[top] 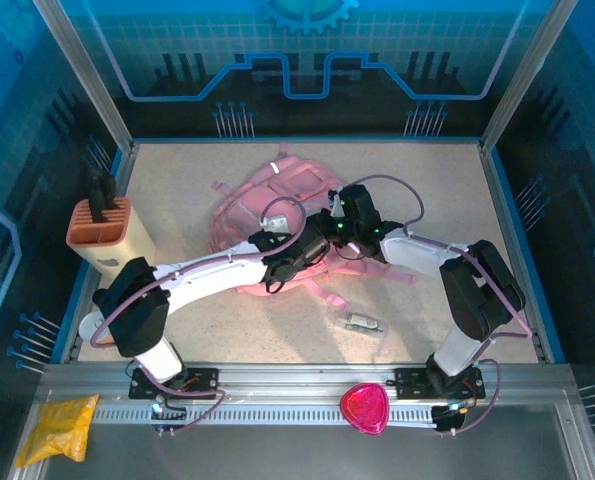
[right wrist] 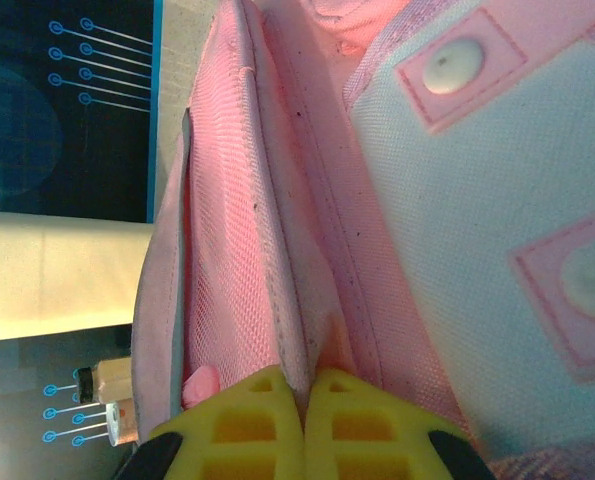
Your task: Pack the student bag
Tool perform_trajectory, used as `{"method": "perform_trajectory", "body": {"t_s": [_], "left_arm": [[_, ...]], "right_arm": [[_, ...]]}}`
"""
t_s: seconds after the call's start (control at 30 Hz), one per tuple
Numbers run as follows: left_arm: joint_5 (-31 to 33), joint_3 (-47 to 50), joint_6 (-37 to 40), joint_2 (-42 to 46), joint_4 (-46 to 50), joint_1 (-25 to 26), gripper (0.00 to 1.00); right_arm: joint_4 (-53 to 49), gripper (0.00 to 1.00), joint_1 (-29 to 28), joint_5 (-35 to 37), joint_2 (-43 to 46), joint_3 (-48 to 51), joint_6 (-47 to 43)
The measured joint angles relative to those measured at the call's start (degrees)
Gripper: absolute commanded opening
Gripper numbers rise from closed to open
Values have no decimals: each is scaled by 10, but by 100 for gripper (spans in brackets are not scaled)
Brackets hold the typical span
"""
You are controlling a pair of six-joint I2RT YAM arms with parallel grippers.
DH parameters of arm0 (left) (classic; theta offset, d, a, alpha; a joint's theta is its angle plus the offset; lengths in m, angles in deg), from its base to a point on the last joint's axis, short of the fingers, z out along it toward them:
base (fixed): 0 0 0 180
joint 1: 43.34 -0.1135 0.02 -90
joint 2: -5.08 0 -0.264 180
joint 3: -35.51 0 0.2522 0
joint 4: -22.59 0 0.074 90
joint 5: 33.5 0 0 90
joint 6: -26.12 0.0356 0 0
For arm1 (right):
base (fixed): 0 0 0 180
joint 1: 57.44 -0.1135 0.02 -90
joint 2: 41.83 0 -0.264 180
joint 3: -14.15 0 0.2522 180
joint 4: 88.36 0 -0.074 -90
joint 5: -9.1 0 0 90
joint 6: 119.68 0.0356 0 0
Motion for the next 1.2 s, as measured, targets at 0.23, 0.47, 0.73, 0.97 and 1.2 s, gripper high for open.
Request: {"method": "perform_trajectory", "body": {"t_s": [0.23, 0.47, 0.73, 0.97, 1.2], "left_arm": [[6, -1, -21, -27, -12, 5, 42], [48, -26, -92, -54, 17, 7, 33], [58, -27, -116, -54, 29, 5, 17], [45, -3, -81, -31, 4, 3, 0], [-9, 46, 19, 57, -39, -13, 0]], "right_arm": [[-1, 0, 0, -1, -3, 0, 0], [1, 0, -1, 0, -4, 0, 0], [7, 0, -1, 0, -8, -3, 3], [7, 0, -1, 0, -8, -3, 2], [-6, 0, 15, -24, -8, -15, -9]]}}
